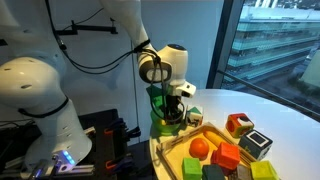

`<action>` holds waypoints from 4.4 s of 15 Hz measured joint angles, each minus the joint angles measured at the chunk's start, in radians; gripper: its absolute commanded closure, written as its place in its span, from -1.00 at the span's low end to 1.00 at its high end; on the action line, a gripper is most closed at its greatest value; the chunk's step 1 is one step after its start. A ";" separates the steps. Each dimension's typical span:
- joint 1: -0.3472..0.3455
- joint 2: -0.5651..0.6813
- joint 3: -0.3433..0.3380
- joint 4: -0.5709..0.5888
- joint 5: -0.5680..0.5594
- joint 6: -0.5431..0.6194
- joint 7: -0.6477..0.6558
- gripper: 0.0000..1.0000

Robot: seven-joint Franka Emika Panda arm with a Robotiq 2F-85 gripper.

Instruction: Move the brown fruit from the green bowl to the wooden tray

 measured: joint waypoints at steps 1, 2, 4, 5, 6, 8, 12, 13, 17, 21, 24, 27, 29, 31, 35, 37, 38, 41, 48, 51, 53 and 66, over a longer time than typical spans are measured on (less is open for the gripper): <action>-0.003 -0.002 0.000 0.001 0.000 0.004 0.000 -0.24; -0.005 -0.006 0.000 0.001 0.000 0.004 -0.001 -0.14; -0.012 -0.012 0.000 0.001 0.000 0.004 -0.001 0.23; -0.016 -0.011 0.000 0.000 0.000 0.004 -0.001 0.38; -0.018 -0.011 0.000 0.001 0.000 0.004 -0.001 0.43; -0.021 -0.012 0.000 0.001 0.000 0.004 -0.001 0.44; -0.023 -0.012 0.000 0.001 0.000 0.004 -0.001 0.44; -0.024 -0.012 0.000 0.001 0.000 0.004 -0.001 0.44; -0.029 -0.018 -0.003 0.001 0.000 -0.008 -0.001 0.44; -0.037 -0.053 -0.008 0.002 0.000 -0.050 -0.001 0.44; -0.037 -0.090 -0.015 0.003 0.000 -0.084 -0.001 0.44; -0.037 -0.119 -0.018 0.003 0.000 -0.104 -0.001 0.44; -0.037 -0.129 -0.018 0.003 0.000 -0.111 -0.001 0.44; -0.037 -0.138 -0.019 0.003 0.000 -0.115 -0.001 0.44; -0.037 -0.170 -0.031 0.004 0.000 -0.135 -0.001 0.44; -0.037 -0.193 -0.042 0.007 0.000 -0.158 -0.001 0.44; -0.037 -0.205 -0.048 0.010 0.000 -0.169 -0.001 0.44; -0.039 -0.244 -0.070 0.018 -0.001 -0.210 -0.001 0.44; -0.116 -0.295 -0.102 0.020 -0.148 -0.273 0.022 0.44; -0.154 -0.295 -0.122 0.015 -0.203 -0.277 0.022 0.44; -0.177 -0.295 -0.136 0.007 -0.236 -0.277 0.022 0.44; -0.245 -0.249 -0.198 -0.126 -0.351 -0.071 0.022 0.20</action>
